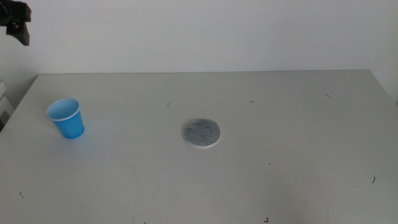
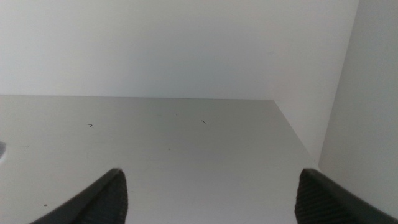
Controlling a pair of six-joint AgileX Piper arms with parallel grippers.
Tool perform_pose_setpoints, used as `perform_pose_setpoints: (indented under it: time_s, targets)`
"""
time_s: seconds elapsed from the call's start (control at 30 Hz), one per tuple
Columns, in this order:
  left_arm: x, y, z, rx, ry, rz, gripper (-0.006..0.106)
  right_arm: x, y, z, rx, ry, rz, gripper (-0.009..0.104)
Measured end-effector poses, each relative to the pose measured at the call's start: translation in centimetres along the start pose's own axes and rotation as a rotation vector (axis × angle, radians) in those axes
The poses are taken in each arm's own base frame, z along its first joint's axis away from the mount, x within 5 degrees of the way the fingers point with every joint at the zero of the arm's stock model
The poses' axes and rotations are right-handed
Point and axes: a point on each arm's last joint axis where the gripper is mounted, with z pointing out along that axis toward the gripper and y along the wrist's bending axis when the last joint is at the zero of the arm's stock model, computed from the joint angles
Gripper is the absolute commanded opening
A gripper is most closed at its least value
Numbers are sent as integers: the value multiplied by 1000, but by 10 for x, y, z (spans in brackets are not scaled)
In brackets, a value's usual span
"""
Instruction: Place an empty cup on a cup mat.
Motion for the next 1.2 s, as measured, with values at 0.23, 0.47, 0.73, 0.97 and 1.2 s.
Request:
perform_pose_setpoints:
  time_s: [0.23, 0.47, 0.73, 0.97, 1.2]
  targets:
    - [6, -7, 54, 37, 161, 68, 105, 0, 0, 0, 0, 0, 0, 94]
    - [14, -12, 115, 55, 273, 94, 105, 0, 0, 0, 0, 0, 0, 94]
    - [26, -13, 174, 67, 331, 80, 105, 0, 0, 0, 0, 0, 0, 94]
    - [36, -14, 213, 83, 352, 63, 97, 0, 0, 0, 0, 0, 0, 94]
    - [43, -17, 229, 106, 379, 54, 32, 0, 0, 0, 0, 0, 0, 94]
